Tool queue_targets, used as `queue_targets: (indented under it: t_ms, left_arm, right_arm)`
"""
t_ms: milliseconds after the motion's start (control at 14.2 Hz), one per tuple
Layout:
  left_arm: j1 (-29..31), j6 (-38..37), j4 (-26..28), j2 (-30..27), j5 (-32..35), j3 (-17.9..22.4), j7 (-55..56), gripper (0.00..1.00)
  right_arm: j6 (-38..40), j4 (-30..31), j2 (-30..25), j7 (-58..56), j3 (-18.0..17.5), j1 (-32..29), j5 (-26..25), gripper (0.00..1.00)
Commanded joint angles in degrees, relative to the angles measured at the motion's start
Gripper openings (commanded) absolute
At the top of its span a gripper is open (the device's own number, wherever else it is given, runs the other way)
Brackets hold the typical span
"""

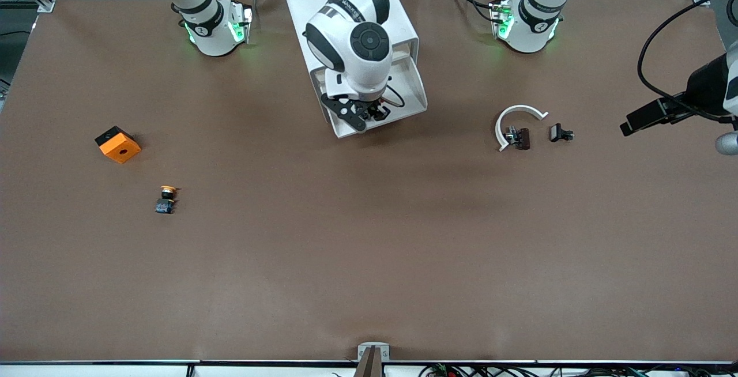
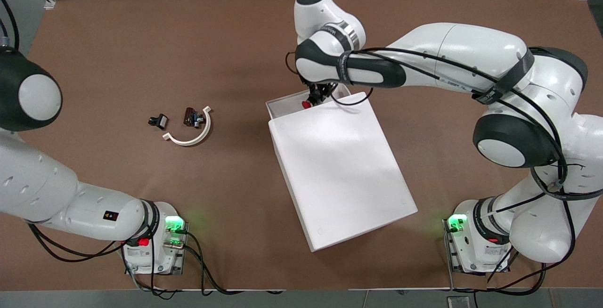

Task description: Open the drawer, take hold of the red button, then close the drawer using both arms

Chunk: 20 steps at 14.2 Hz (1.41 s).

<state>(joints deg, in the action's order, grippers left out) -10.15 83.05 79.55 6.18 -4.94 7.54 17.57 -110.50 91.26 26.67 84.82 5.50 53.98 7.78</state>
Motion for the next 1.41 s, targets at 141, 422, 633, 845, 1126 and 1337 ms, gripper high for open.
queue_targets:
  t_ms: [141, 422, 633, 845, 1126, 1337]
  left_arm:
    - [6.89, 4.75, 10.71, -8.03, 3.1, -8.59, -3.4, 1.0]
    - [8.84, 5.37, 11.59, -8.9, 3.01, -8.59, -9.58, 1.0]
    - [8.66, 5.37, 11.24, -8.73, 3.01, -8.59, -9.58, 1.0]
    - [8.39, 5.37, 11.33, -8.82, 3.44, -9.73, -9.49, 1.0]
    - [8.31, 5.37, 11.33, -8.82, 3.71, -10.87, -8.7, 1.0]
    - [8.31, 5.2, 11.42, -8.65, 3.8, -11.4, -8.43, 1.0]
  right_arm:
    - [4.75, -3.01, -3.11, -12.53, -0.49, -8.78, 0.22, 0.0]
    - [5.56, -3.29, -3.29, -33.27, -0.32, -17.75, 0.05, 0.0]
    - [0.92, 0.39, -3.02, -46.98, -0.23, -24.17, -0.3, 0.0]
    - [-9.33, 8.98, -3.02, -60.69, -0.14, -30.06, -2.23, 0.0]
    - [-27.01, 20.42, -2.67, -73.18, -0.14, -36.22, -4.61, 0.0]
    - [-31.79, 22.46, -1.8, -81.72, -0.14, -39.47, -5.58, 0.0]
